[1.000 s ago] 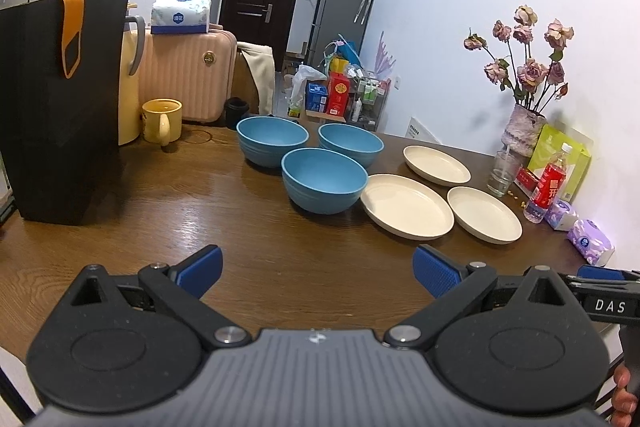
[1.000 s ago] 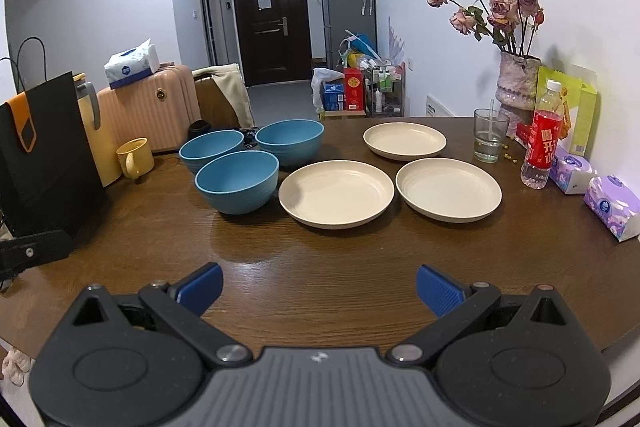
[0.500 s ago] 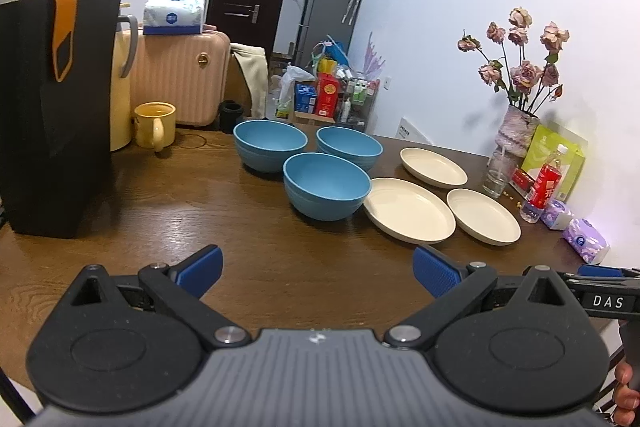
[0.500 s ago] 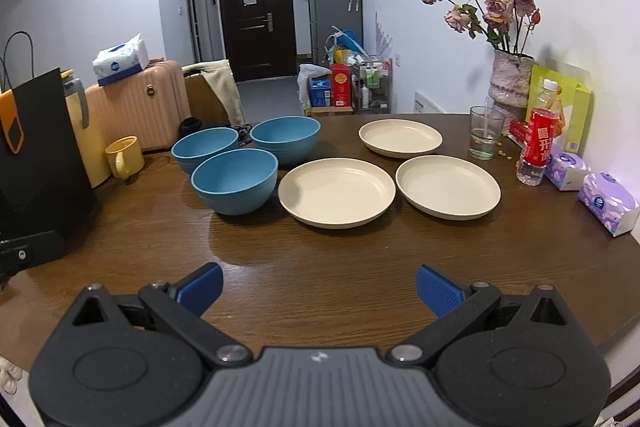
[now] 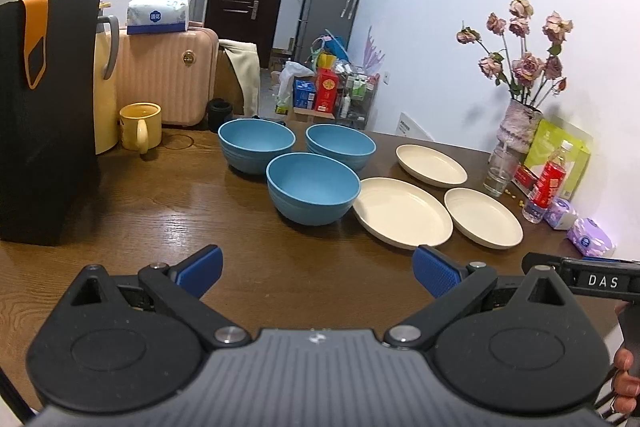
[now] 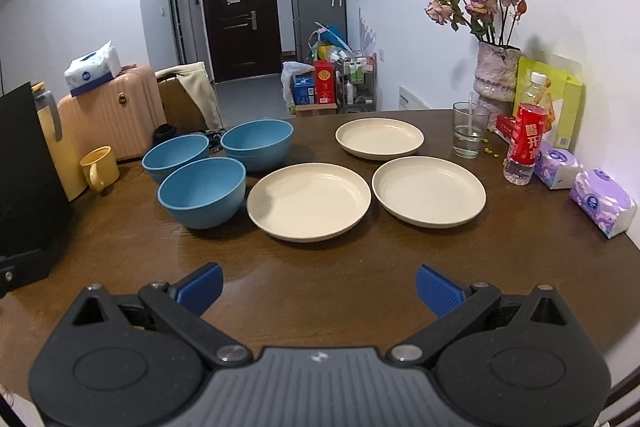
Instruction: Organize plates and bowls
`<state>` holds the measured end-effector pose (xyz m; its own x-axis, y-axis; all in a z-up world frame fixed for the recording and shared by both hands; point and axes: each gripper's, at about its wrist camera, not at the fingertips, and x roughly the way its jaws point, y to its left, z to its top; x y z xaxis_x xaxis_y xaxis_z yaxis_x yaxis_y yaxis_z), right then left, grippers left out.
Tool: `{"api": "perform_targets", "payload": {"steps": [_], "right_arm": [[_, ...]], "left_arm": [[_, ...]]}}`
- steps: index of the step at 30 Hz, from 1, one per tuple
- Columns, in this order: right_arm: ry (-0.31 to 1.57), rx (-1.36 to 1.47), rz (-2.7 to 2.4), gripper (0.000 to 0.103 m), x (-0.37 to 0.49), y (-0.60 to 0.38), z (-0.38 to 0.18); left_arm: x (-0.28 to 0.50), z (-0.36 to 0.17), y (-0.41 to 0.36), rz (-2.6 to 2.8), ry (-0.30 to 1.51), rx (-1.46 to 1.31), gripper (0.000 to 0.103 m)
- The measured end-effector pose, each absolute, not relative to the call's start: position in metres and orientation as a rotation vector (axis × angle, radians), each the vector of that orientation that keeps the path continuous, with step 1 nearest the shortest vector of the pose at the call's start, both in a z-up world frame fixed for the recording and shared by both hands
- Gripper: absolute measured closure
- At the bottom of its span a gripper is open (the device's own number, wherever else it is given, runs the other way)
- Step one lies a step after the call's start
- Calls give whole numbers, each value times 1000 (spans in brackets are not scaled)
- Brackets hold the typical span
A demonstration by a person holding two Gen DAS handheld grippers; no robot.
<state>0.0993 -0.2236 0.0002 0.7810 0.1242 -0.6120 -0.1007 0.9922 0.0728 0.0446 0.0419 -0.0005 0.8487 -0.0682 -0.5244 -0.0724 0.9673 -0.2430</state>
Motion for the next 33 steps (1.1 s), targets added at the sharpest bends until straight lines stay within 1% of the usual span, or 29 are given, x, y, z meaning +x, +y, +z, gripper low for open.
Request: {"api": "perform_targets", "payload": {"steps": [11, 20, 33], "right_arm": [[686, 55, 173, 0, 162, -259, -7], [718, 123, 176, 0, 211, -302, -16], [764, 169, 139, 0, 263, -375, -20]], "left_arm": [[90, -3, 10, 75, 610, -283, 0], [131, -2, -22, 100, 640, -282, 0], [191, 2, -95, 66, 678, -253, 0]]}}
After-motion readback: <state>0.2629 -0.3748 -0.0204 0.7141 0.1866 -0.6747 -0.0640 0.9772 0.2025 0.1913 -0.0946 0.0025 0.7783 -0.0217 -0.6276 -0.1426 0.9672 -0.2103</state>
